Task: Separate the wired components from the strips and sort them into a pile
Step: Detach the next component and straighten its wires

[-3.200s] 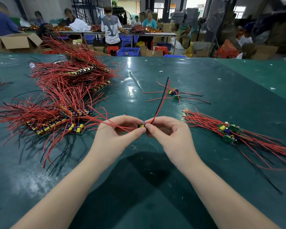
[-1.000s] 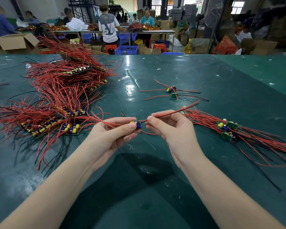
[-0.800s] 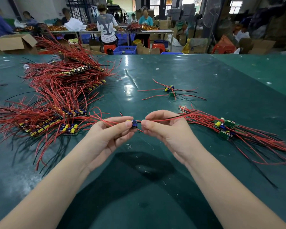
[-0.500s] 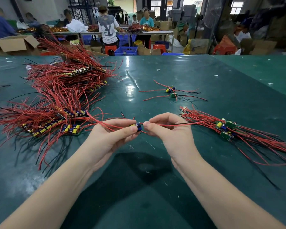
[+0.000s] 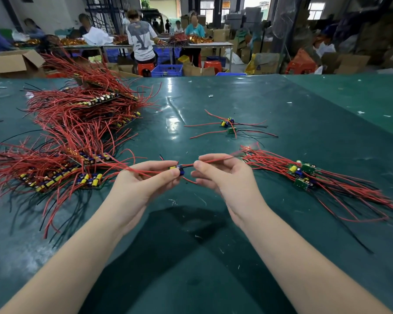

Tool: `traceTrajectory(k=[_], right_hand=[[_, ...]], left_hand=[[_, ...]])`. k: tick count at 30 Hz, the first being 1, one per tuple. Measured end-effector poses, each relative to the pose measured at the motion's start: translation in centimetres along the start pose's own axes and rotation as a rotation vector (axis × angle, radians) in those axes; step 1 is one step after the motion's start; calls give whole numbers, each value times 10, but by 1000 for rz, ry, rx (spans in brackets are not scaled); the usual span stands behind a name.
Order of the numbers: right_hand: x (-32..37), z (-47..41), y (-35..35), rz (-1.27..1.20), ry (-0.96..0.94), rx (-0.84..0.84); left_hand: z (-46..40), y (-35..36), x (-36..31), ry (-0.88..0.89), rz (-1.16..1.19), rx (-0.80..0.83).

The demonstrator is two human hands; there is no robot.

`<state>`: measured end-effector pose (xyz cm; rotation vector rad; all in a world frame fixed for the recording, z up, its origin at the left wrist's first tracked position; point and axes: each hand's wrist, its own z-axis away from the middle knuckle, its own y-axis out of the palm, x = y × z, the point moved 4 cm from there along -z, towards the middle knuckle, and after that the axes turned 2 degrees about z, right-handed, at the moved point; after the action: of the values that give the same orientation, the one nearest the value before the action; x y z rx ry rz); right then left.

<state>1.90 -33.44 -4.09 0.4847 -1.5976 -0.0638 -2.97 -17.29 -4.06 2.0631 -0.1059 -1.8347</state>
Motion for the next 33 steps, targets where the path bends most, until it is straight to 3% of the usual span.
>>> traceTrajectory(k=[5,10,15,23,33], right_hand=[[7,-2,-3,-7,-12,31],[7,-1,-6,119,-63,-78],[-4,-1,-8,70,57,-105],[0,-11,-15,-367,126,-117],[-3,-11,-27,-39,59,-271]], left_hand=[[-2,-4,0,-76,67,-7],[3,0,0,-137,8,58],[3,0,1,-163,-8,82],[-2,-5,1,-142,53,8],[2,-1,3,-167,8,76]])
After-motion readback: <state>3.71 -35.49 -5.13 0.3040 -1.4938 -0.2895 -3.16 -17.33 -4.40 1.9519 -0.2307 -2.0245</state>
